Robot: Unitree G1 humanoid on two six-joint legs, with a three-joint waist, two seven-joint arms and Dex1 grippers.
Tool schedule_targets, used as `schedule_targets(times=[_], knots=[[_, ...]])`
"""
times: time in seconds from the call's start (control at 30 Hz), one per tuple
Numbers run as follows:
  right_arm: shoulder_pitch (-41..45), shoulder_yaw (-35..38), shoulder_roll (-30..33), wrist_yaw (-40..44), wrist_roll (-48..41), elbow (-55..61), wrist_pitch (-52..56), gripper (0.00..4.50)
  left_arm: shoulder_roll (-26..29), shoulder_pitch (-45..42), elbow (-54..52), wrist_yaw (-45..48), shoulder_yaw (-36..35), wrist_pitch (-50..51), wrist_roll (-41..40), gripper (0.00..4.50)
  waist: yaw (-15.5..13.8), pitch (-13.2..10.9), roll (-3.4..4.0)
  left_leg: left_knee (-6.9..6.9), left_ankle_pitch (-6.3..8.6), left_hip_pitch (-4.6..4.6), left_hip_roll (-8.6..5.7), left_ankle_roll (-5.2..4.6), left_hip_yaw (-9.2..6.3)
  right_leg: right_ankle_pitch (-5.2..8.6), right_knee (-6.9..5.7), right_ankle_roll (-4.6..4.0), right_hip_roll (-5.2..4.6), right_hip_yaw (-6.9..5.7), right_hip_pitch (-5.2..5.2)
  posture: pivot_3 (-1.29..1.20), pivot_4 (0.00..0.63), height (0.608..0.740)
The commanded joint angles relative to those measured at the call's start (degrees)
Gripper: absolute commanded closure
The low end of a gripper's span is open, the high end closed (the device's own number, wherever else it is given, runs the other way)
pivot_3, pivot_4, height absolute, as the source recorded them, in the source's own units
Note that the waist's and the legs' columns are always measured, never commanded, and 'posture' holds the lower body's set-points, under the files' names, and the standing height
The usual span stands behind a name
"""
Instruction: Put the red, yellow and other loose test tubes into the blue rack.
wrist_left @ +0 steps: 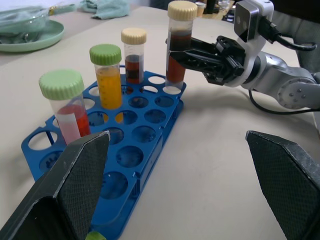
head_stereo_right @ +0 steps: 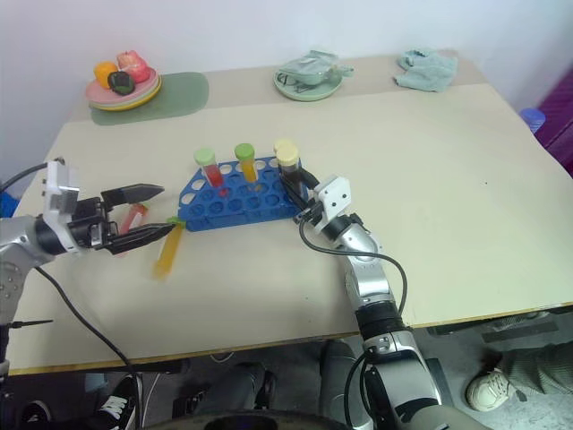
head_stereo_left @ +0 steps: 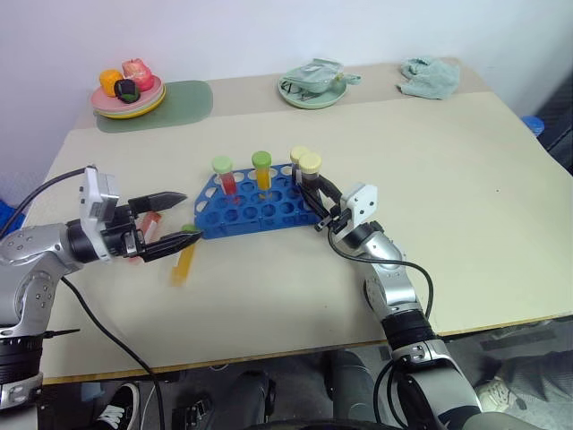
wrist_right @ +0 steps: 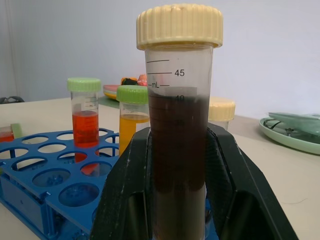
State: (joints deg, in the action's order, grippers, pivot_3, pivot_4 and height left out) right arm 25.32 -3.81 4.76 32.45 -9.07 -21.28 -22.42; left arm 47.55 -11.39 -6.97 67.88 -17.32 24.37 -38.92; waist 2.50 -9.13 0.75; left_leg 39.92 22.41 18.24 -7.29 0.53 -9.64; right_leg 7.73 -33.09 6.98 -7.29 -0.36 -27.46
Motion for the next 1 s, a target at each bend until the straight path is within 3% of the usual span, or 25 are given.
schedule_targets(times=[0.03,0.5,0.73,0.77,1.0], knots=[[0.40,-1.03,-1.06,0.07,0.37,0.01,-1.06,3.73,0.67,-0.19,-2.98,-1.18,-1.94,0.34,-1.07,0.00,0.05,0.00,0.00,0.00,0.00,0.00,0.00,0.00,0.00,0.00,0.00,0.00,0.00,0.00,0.00,0.00,0.150,0.740],[1.44,-0.75,-1.78,1.81,-1.04,-2.13,-0.21,3.73,0.76,-1.70,-7.59,-5.65,-1.56,4.62,-2.74,0.00,0.07,0.00,0.00,0.00,0.02,-0.01,0.09,0.03,0.04,-0.01,0.00,-0.02,0.09,0.04,-0.03,0.00,0.150,0.740],[1.87,0.71,-0.86,2.30,-2.19,-1.26,1.04,0.29,0.58,-1.80,-6.37,-5.25,-1.48,4.20,-2.43,0.00,0.04,0.00,0.00,0.00,0.04,-0.01,0.14,0.06,0.05,-0.02,0.01,-0.04,0.15,0.05,-0.04,0.00,0.150,0.740],[1.76,0.92,-0.50,2.33,-2.30,-0.91,1.26,0.09,0.58,-1.59,-5.93,-4.95,-1.57,3.92,-2.27,0.00,0.01,0.00,0.01,0.00,0.04,-0.01,0.14,0.06,0.05,-0.02,0.01,-0.04,0.15,0.05,-0.03,0.00,0.150,0.740],[-0.71,2.44,5.46,4.75,-3.51,5.98,4.95,0.09,0.90,-0.09,-3.98,-3.78,-2.33,1.78,-0.78,0.00,-0.05,-0.01,0.02,0.00,0.05,-0.01,0.14,0.06,0.06,-0.02,0.02,-0.04,0.15,0.05,-0.03,0.00,0.150,0.740]])
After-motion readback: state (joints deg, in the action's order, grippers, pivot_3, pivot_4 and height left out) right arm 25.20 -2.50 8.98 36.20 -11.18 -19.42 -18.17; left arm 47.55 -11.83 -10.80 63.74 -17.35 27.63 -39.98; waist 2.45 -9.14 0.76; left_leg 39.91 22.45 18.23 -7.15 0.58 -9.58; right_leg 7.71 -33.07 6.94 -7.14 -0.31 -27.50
